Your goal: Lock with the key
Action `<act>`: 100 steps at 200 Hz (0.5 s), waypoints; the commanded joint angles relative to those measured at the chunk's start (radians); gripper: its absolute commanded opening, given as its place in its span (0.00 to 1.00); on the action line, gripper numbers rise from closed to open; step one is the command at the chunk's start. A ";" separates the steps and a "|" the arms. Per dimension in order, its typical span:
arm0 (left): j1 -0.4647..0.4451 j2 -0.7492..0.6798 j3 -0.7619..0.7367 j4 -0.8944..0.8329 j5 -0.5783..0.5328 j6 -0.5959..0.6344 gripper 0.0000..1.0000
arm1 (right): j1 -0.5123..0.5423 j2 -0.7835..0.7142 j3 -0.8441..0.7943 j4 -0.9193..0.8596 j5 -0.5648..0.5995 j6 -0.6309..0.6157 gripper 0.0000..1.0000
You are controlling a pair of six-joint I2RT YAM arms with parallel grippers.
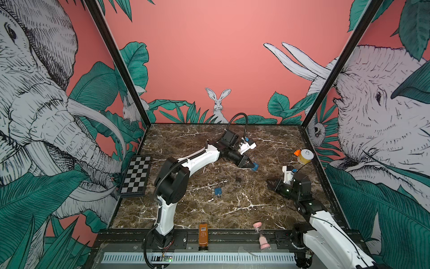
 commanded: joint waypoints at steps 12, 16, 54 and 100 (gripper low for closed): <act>-0.023 0.073 0.108 -0.304 0.026 0.253 0.00 | 0.064 -0.027 -0.075 0.070 0.198 0.096 0.00; -0.025 0.090 0.133 -0.334 0.029 0.268 0.00 | 0.071 -0.021 -0.082 0.080 0.207 0.102 0.00; -0.051 0.230 0.276 -0.483 0.008 0.345 0.00 | 0.151 0.061 -0.130 0.209 0.294 0.136 0.00; -0.068 0.356 0.422 -0.576 0.012 0.383 0.00 | 0.177 0.161 -0.141 0.313 0.353 0.147 0.00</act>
